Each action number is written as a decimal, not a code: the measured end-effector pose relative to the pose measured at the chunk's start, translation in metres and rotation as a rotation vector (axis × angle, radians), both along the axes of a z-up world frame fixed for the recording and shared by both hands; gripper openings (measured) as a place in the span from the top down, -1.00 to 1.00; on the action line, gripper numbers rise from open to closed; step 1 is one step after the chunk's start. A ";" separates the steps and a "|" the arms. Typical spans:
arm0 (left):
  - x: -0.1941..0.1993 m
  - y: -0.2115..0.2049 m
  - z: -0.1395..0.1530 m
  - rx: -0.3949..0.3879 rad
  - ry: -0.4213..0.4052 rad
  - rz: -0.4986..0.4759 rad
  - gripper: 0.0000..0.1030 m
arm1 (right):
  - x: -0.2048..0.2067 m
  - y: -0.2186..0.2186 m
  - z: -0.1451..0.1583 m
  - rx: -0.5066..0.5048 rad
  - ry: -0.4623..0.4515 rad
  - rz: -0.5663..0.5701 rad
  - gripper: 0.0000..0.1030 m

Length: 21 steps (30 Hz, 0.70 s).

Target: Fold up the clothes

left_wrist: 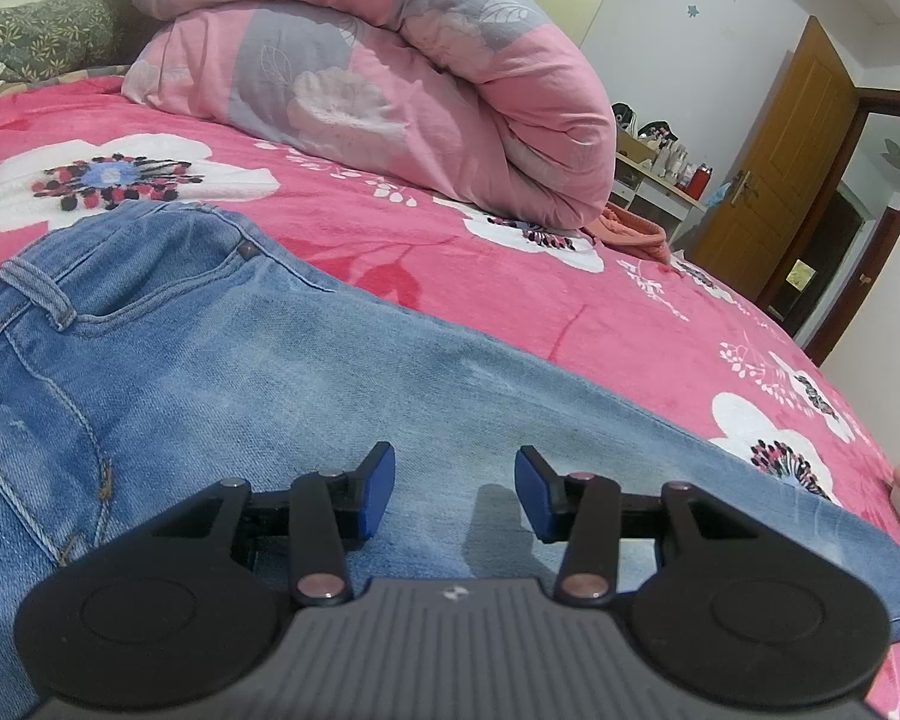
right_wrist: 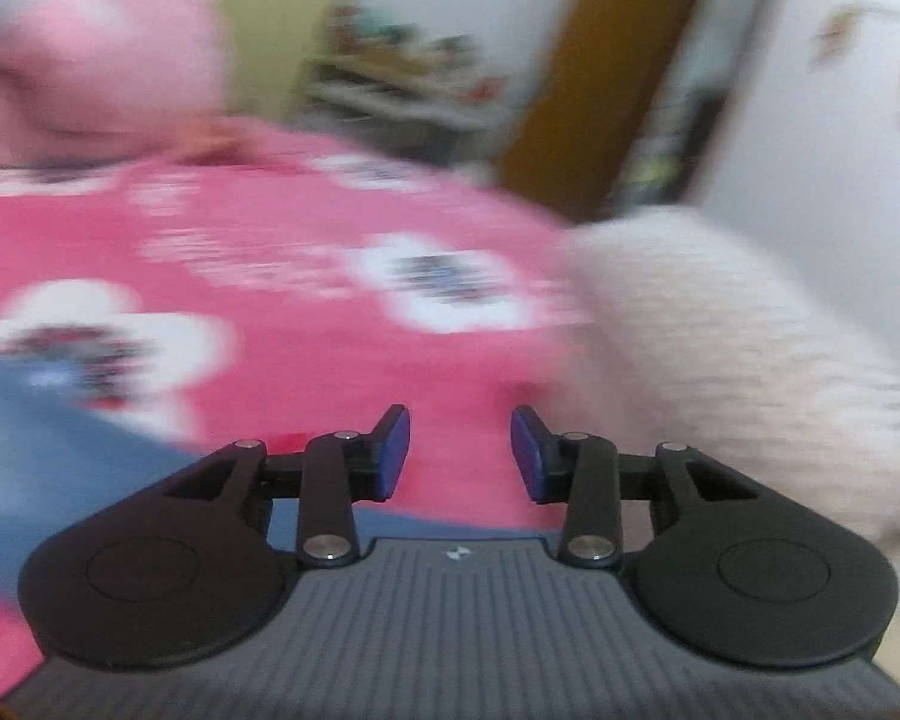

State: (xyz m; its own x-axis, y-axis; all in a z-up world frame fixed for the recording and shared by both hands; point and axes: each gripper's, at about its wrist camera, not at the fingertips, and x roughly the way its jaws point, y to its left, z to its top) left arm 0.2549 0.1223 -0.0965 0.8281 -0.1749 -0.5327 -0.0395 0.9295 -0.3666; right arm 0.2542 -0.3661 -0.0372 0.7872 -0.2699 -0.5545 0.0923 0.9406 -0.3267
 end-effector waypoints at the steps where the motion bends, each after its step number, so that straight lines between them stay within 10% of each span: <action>1: 0.000 0.000 0.000 -0.002 0.000 0.000 0.11 | 0.002 0.010 -0.002 0.044 0.019 0.053 0.32; 8: -0.005 0.011 0.005 -0.081 -0.031 -0.003 0.09 | 0.020 0.070 -0.022 0.311 0.173 0.369 0.34; 17: -0.014 0.057 0.022 -0.237 -0.057 0.085 0.09 | 0.019 -0.015 -0.024 0.088 0.192 -0.132 0.29; 21: -0.014 0.076 0.028 -0.217 -0.012 0.126 0.09 | -0.017 0.065 -0.012 0.050 0.154 0.183 0.29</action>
State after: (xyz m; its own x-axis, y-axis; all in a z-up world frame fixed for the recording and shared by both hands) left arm 0.2405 0.1984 -0.0689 0.8564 -0.1793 -0.4842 -0.1447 0.8169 -0.5584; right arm 0.2372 -0.3016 -0.0489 0.7258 -0.0993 -0.6807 -0.1288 0.9524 -0.2762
